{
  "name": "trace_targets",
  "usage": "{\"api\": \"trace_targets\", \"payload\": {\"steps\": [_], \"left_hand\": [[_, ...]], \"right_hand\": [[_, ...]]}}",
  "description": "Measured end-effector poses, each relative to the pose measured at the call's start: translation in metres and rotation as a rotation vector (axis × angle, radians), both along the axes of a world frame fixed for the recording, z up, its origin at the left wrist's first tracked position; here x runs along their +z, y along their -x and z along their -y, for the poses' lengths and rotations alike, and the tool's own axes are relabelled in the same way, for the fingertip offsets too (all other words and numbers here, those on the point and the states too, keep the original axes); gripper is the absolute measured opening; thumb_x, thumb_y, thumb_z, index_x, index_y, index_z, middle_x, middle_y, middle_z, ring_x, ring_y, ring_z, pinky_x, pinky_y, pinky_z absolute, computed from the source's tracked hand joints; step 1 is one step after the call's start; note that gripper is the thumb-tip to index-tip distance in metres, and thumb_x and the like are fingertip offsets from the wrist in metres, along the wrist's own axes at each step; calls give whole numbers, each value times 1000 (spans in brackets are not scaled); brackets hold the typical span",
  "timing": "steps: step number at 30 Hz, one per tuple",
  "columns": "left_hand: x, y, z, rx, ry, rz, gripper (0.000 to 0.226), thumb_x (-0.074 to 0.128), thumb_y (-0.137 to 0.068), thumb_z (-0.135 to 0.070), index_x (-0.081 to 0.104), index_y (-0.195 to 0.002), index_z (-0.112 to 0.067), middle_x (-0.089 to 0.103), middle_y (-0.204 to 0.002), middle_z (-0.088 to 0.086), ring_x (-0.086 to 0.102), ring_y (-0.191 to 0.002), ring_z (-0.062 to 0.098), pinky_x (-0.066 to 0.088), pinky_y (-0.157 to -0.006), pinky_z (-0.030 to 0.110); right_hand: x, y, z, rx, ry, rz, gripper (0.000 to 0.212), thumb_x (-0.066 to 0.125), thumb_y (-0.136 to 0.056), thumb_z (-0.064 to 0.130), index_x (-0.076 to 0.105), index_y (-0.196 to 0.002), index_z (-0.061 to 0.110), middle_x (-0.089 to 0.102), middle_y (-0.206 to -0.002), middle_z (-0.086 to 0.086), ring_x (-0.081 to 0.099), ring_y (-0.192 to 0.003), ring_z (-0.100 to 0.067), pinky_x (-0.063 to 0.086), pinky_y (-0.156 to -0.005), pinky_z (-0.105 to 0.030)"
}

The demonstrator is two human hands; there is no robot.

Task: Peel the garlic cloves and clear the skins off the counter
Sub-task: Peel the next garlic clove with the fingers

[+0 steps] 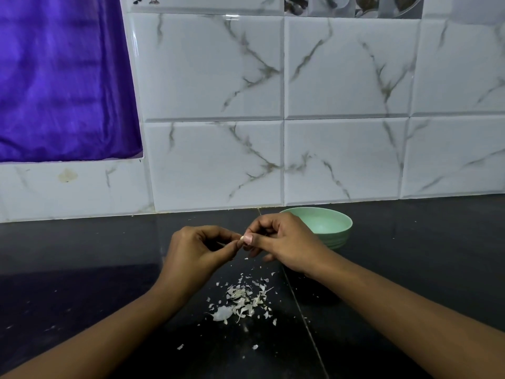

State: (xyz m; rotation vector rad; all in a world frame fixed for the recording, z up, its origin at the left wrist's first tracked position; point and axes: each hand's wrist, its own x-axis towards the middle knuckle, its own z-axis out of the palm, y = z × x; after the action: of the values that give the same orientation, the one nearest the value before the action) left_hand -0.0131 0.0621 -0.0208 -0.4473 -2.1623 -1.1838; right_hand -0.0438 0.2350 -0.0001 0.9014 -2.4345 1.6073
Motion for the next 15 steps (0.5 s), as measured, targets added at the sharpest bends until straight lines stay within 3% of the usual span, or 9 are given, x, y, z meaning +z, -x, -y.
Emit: {"api": "trace_targets", "payload": {"steps": [4,7,12,15], "left_hand": [[0,0,0,-84,-95,54,18,74,-64,-42,78,-76,-29,73,-66,1,70,-62,19,58,-64,37],[-1,1,-1,-113,-128,62,17,74,-64,-41,76,-79,-34,73,-68,4,70,-64,26,59,-67,46],[0,-2,-5,-128,-192,59,14,75,-64,-32,76,-78,-29,73,-66,6,70,-59,23,59,-61,36],[1,-2,-9,-144,-294,95,5,75,-70,-20,74,-74,-16,70,-62,10,68,-55,21,56,-56,32]], "right_hand": [[-1,2,-1,24,8,-11,12,63,-89,16,64,-78,18,71,-82,-10,67,-73,-10,56,-61,-28],[-5,3,2,16,41,-6,13,62,-89,13,63,-77,17,69,-76,-5,66,-69,-9,55,-59,-29],[-8,2,5,-28,102,29,17,63,-87,10,63,-71,17,67,-68,-1,66,-65,-10,57,-59,-33],[-9,1,6,-48,21,51,18,70,-82,10,62,-67,16,66,-65,-3,63,-62,-14,55,-60,-35]]}}
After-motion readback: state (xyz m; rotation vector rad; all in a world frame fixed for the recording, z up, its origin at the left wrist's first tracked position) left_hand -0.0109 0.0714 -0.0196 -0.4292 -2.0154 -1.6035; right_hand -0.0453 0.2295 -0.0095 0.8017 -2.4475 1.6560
